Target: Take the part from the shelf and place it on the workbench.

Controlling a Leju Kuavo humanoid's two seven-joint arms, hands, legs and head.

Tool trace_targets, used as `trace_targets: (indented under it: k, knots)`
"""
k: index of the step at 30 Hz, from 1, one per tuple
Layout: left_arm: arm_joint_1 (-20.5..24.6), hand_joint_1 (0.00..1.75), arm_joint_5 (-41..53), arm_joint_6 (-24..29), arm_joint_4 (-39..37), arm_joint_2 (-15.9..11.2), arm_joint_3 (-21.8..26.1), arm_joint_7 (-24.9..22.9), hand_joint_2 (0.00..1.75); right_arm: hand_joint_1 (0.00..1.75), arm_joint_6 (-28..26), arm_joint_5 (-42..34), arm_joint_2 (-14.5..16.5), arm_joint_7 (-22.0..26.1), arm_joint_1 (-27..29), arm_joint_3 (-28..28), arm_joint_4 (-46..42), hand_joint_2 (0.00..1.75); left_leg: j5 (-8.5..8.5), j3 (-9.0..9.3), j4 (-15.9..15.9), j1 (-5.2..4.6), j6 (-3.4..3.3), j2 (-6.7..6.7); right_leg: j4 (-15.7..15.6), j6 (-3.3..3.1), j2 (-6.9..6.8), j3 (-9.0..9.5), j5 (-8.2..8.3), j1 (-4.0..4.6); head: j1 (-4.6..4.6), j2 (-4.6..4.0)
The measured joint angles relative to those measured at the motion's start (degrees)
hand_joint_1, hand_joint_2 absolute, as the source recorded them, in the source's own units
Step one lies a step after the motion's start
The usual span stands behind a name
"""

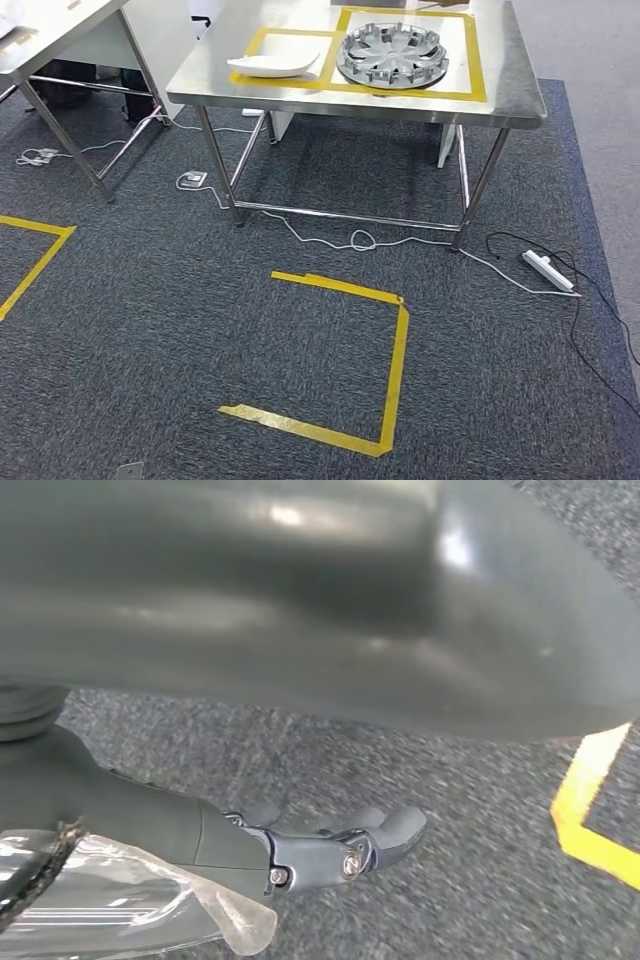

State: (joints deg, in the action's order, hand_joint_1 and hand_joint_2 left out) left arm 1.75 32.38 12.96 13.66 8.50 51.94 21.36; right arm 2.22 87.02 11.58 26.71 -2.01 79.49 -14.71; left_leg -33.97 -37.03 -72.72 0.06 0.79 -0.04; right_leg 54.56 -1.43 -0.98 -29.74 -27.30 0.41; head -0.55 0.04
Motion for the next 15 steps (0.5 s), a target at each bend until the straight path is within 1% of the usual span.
trace_targets:
  k: [1,2,3,4,5,6,7,8,9,10,11,12,13,14,15]
  knots:
    - [0.0,0.0,0.0,0.0,0.0,0.0,0.1,0.0,0.0,0.0,-0.1,0.1,0.0,0.0,0.0,0.0,0.1,0.0,1.54,2.24,2.4,-0.02,-0.15,0.0,0.4,0.12,-0.02,-0.7,0.42,0.03,-0.01,0.0]
    - [0.0,0.0,-0.1,0.0,0.0,0.0,0.1,0.0,0.0,0.0,-0.2,0.2,0.0,0.1,-0.1,-0.1,0.3,0.0,3.0,5.24,6.4,-0.07,-0.41,0.0,0.7,0.28,-0.04,-1.42,0.75,0.03,-0.03,0.0]
    - [0.1,0.0,-0.1,-0.1,0.0,-0.1,0.1,0.0,0.0,0.0,-0.3,0.3,0.0,0.1,-0.1,-0.2,0.4,0.0,3.7,8.26,10.8,-0.2,-0.76,0.01,1.1,0.51,-0.07,-2.04,1.01,0.08,-0.02,0.0]
    - [0.1,0.0,-0.1,-0.1,0.0,-0.1,0.2,0.0,0.0,0.0,-0.3,0.3,0.0,0.1,-0.1,-0.2,0.5,0.0,3.87,10.55,14.5,-0.32,-1.07,0.01,1.4,0.77,-0.13,-2.49,1.29,0.11,-0.01,0.0]
    - [0.2,0.0,-0.1,-0.1,0.0,-0.1,0.2,0.0,0.0,0.0,-0.4,0.4,0.0,0.1,-0.2,-0.3,0.6,0.0,3.62,11.73,16.7,-0.47,-1.35,0.0,1.6,1.07,-0.2,-2.82,1.6,0.13,0.01,0.0]
    - [0.2,0.0,-0.1,-0.1,0.0,-0.1,0.2,0.0,0.0,0.0,-0.4,0.4,0.0,0.1,-0.3,-0.4,0.8,0.0,3.36,11.97,17.6,-0.61,-1.58,0.0,1.7,1.42,-0.26,-3.07,1.98,0.13,0.04,0.0]
    - [0.2,0.0,-0.1,0.0,0.0,-0.1,0.3,0.0,0.0,0.0,-0.5,0.5,0.0,0.1,-0.4,-0.4,0.9,0.0,3.58,11.76,17.9,-0.61,-1.82,0.01,1.7,1.78,-0.29,-3.25,2.32,0.1,0.05,0.0]
    - [0.2,0.0,-0.1,0.0,0.0,0.0,0.3,-0.1,0.0,0.0,-0.6,0.5,0.0,0.1,-0.4,-0.4,1.0,0.0,3.94,11.47,18.1,-0.55,-2.12,0.06,1.9,2.13,-0.18,-3.6,2.22,0.04,0.06,0.0]
    - [0.2,0.0,-0.1,0.0,0.0,0.0,0.4,-0.1,0.0,0.0,-0.8,0.5,0.0,0.1,-0.4,-0.4,1.0,0.0,4.38,11.15,18.3,-0.45,-2.49,0.1,2.7,2.48,0.01,-4.12,1.39,0.0,0.13,0.0]
    - [0.2,0.0,0.0,0.0,0.0,0.0,0.4,-0.1,0.0,0.0,-0.9,0.5,0.0,0.0,-0.4,-0.4,1.1,0.0,4.88,10.73,18.5,-0.34,-2.85,0.13,4.5,2.79,0.26,-4.96,-0.37,-0.07,0.22,0.0]
    - [0.2,0.0,0.2,-0.2,0.0,0.0,0.5,0.1,0.0,0.0,-1.0,0.5,0.0,0.0,-0.4,-0.4,1.1,0.0,5.38,10.17,18.5,-0.33,-3.08,0.09,7.5,3.06,0.52,-6.16,-2.82,-0.2,0.29,0.0]
    - [0.2,0.0,0.4,-0.5,0.0,0.0,0.5,0.4,0.0,0.0,-1.0,0.5,0.0,0.1,-0.4,-0.4,1.2,0.0,5.86,9.52,18.5,-0.37,-3.23,-0.02,11.3,3.29,0.66,-7.43,-5.33,-0.32,0.37,0.0]
    - [0.2,0.0,0.7,-0.8,0.0,0.0,0.5,0.7,0.0,0.0,-1.0,0.4,0.0,0.1,-0.4,-0.4,1.3,0.0,6.36,8.86,18.4,-0.42,-3.26,-0.18,15.0,3.49,0.73,-8.55,-7.16,-0.46,0.38,0.0]
    - [0.2,0.0,1.0,-1.0,0.0,0.0,0.5,1.0,0.0,0.0,-1.0,0.4,0.0,0.1,-0.4,-0.4,1.4,0.0,6.86,8.19,18.4,-0.45,-3.18,-0.42,17.6,3.64,0.75,-9.05,-7.82,-0.56,0.37,0.0]
    - [0.2,0.0,1.2,-1.1,0.0,0.0,0.5,1.1,0.0,0.0,-1.0,0.3,0.0,0.1,-0.3,-0.4,1.5,0.0,7.32,7.55,18.3,-0.44,-3.05,-0.7,18.2,3.73,0.78,-8.57,-7.34,-0.65,0.38,0.0]
